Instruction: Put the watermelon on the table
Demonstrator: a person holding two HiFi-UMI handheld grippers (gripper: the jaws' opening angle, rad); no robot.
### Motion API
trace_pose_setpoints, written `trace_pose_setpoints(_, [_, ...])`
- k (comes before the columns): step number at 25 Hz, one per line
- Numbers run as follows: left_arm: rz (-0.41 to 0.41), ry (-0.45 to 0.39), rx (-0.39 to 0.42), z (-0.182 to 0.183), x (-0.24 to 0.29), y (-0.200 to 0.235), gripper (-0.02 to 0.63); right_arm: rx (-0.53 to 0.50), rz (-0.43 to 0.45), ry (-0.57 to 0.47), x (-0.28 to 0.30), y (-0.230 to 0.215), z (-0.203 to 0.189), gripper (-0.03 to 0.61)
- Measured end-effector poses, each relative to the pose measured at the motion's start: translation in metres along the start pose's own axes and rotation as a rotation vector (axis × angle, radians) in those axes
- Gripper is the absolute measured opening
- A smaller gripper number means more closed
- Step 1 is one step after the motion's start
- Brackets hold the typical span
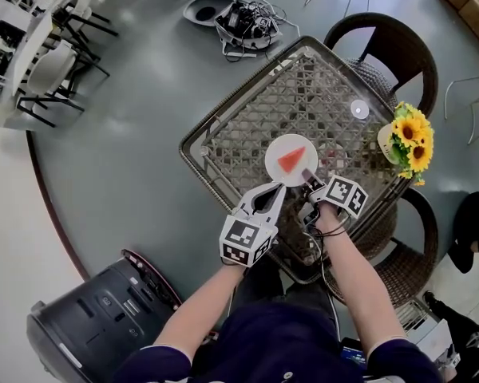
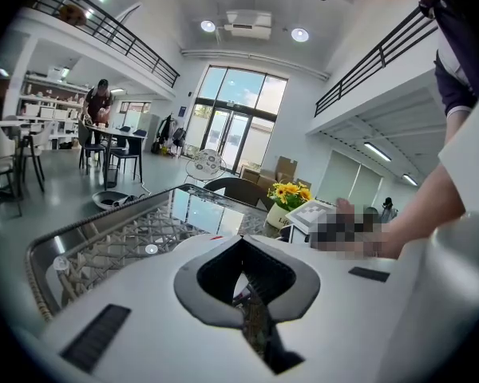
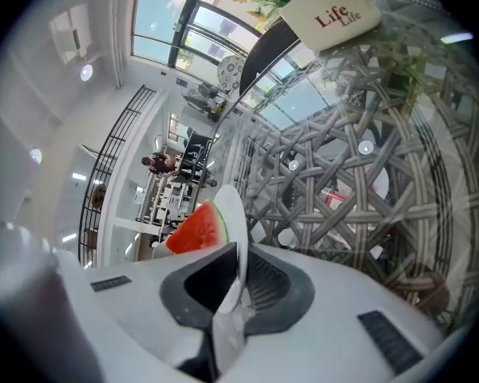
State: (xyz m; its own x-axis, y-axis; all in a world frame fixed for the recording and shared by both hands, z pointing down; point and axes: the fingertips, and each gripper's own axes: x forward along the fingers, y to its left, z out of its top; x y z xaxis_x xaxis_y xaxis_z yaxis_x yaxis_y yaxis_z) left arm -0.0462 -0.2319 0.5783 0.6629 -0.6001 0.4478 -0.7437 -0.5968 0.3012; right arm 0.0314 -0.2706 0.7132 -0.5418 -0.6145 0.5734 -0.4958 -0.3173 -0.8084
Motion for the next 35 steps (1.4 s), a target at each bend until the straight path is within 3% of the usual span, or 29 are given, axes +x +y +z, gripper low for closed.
trace_pose_setpoints(16, [-0.008,0.006,-0.004,-0.003,-0.007,0.003,0.005,-0.261,-0.194,0.013,0.005,-0.002,0.003,0.057])
trace_pose_setpoints(31, [-0.016,0.012,-0.009,-0.005,-0.014,0.005,0.005,-0.641,-0.378,0.040,0.001,0.001,0.006,0.126])
trace_pose_setpoints(35, [-0.019,0.012,-0.009,-0.005,-0.015,0.004,0.005,-0.684,-0.403,0.045,0.002,0.002,0.005,0.127])
